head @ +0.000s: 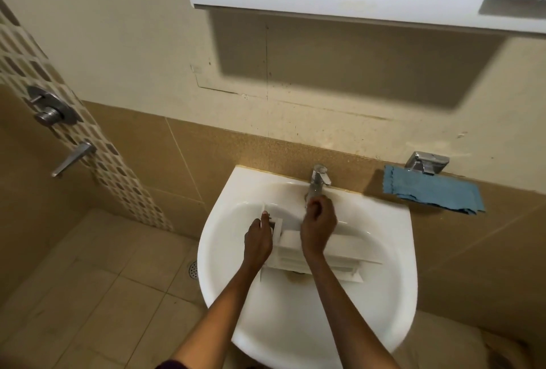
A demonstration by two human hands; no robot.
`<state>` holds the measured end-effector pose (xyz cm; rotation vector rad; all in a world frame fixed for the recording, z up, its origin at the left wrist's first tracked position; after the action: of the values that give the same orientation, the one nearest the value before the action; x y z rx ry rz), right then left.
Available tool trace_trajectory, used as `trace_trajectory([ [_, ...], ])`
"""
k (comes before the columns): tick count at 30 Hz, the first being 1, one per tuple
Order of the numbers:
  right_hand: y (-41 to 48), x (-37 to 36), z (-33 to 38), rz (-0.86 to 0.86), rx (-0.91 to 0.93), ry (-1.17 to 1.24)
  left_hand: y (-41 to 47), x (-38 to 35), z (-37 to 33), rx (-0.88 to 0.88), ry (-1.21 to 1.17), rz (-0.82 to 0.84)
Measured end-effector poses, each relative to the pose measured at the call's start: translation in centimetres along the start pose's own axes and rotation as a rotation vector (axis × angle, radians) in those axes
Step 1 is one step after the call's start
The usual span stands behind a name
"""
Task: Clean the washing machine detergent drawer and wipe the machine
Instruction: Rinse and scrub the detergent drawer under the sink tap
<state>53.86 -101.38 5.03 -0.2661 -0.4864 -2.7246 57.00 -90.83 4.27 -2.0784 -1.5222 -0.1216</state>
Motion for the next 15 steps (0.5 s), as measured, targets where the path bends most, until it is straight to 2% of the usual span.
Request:
trace_trajectory([
  [2,1.2,0.9,-0.6,-0.23,-0.189,0.148,0.0,0.0,-0.1,-0.001,0.0,-0.006],
  [3,2.3,1.1,-1.0,-0.289,-0.385,0.256,0.0,0.0,-0.1,-0.004,0.004,-0.007],
  [4,3.5,1.2,-1.7,-0.262,-0.644,0.391,0.1,0.0,-0.1,-0.007,0.007,-0.007],
  [5,4.5,1.1,-2.4,-0.155,-0.873,0.525,0.1,0.0,0.1,-0.009,0.007,-0.006],
  [7,5.7,1.0,-3.4,0.084,-1.124,0.646,0.1,0.0,0.1,-0.006,0.006,-0.006],
  [11,5.6,0.1,-4.7,0.337,-1.256,0.571,0.1,0.0,0.0,-0.008,0.009,-0.004],
  [15,5.6,-0.1,-4.9,0.389,-1.297,0.542,0.2,0.0,0.0,-0.013,0.009,-0.009],
])
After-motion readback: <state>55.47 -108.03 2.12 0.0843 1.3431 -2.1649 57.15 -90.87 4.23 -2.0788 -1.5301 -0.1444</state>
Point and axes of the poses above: each hand's wrist, its own y-axis towards the middle knuckle, its own x-axis out of the back of the hand, z = x × y, the point moved 1 cm from there along y, towards the middle knuckle, and after that the axes turned 3 degrees about x, right-handed, at the moved point
